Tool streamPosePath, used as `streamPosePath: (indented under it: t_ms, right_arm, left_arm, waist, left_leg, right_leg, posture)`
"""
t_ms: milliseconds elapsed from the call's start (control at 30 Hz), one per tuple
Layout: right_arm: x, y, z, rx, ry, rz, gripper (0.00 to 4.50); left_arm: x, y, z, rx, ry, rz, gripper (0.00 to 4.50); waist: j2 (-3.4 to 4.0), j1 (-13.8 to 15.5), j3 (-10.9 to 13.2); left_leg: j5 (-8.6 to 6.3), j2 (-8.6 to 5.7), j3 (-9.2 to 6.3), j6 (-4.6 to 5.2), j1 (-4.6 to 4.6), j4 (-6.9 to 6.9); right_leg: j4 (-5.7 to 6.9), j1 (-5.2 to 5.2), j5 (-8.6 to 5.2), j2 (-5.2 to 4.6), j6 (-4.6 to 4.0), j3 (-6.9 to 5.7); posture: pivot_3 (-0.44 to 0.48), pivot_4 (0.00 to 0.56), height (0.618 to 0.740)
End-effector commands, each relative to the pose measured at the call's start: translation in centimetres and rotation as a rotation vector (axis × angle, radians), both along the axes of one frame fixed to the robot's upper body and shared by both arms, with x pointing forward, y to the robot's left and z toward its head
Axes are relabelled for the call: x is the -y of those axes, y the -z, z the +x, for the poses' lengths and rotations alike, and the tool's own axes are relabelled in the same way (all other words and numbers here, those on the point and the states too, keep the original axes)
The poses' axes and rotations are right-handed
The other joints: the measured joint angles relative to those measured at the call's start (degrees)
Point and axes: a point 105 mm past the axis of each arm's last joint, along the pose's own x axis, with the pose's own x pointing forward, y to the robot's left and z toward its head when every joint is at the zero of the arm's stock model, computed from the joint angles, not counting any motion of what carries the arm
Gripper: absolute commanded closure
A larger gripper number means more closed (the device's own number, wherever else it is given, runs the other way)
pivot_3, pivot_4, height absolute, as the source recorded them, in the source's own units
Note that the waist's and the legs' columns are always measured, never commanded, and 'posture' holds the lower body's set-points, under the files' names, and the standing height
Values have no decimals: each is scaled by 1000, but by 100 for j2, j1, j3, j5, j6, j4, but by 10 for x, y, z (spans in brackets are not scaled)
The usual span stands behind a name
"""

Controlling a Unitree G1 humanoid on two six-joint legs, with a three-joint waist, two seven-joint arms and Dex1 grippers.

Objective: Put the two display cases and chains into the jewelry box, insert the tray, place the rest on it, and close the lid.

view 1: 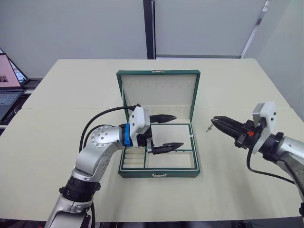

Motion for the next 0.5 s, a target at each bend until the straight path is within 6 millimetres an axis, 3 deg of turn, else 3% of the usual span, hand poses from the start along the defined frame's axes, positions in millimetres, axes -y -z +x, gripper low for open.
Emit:
streamPosePath:
  t_ms: [33,167,500]
  right_arm:
    - [-19,-18,-12,42,-139,-8,4174]
    - [-35,-22,-16,16,-260,6,4174]
    - [-64,5,-15,-38,-479,-48,4174]
  left_arm:
    - [-13,-13,-8,58,-40,-23,0]
    - [-31,-13,-15,69,-125,-57,0]
    - [-62,16,-56,-9,-330,-60,0]
  waist:
    - [0,0,1]
    - [-1,2,1]
    - [3,38,7]
  left_leg:
    - [0,0,0,0,0,0]
    - [0,1,-3,0,0,0]
    - [-4,1,-11,7,-10,-2]
  right_leg:
    - [0,1,0,0,0,0]
    - [-3,0,0,0,0,-1]
    - [-10,-7,0,-10,0,-1]
  posture:
    - [0,150,740]
    - [0,150,740]
    - [0,150,740]
